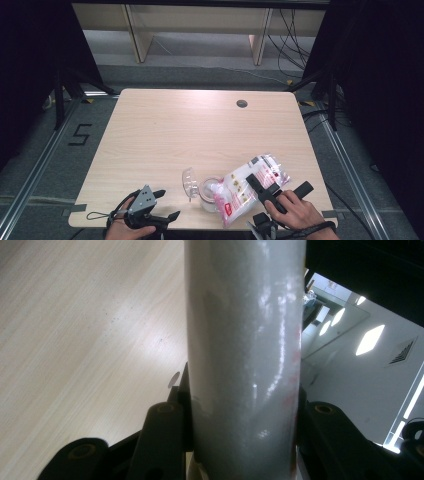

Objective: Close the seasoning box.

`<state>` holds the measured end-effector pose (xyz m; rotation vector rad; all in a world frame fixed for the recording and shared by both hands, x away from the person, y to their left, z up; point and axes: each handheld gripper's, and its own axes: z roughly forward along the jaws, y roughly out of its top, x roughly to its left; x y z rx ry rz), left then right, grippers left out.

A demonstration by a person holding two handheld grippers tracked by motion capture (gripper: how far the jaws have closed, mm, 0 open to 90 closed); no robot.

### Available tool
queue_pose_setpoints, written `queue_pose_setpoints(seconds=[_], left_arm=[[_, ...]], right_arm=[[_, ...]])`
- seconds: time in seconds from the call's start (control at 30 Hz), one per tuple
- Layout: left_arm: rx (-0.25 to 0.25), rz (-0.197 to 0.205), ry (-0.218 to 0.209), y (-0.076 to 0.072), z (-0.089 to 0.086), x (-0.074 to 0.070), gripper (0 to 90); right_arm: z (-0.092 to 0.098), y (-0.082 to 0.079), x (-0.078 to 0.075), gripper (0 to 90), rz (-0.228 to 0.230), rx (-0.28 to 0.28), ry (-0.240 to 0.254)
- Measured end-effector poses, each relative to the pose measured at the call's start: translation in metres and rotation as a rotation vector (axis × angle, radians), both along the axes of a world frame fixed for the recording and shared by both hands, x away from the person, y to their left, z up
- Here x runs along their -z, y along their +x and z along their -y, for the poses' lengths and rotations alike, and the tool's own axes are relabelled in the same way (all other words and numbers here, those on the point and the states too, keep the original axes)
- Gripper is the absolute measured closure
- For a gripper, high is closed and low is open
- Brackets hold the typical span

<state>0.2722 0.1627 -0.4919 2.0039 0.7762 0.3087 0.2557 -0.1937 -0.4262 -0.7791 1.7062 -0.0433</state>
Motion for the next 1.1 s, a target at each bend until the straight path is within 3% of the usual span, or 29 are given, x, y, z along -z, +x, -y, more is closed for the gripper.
queue_pose_setpoints(seconds=[1.1], left_arm=[[0.003, 0.000, 0.002, 0.0004, -0.0010, -0.0004, 17.4]], right_arm=[[0.0013, 0.0024, 0.0005, 66.8, -0.014, 0.004, -0.002]])
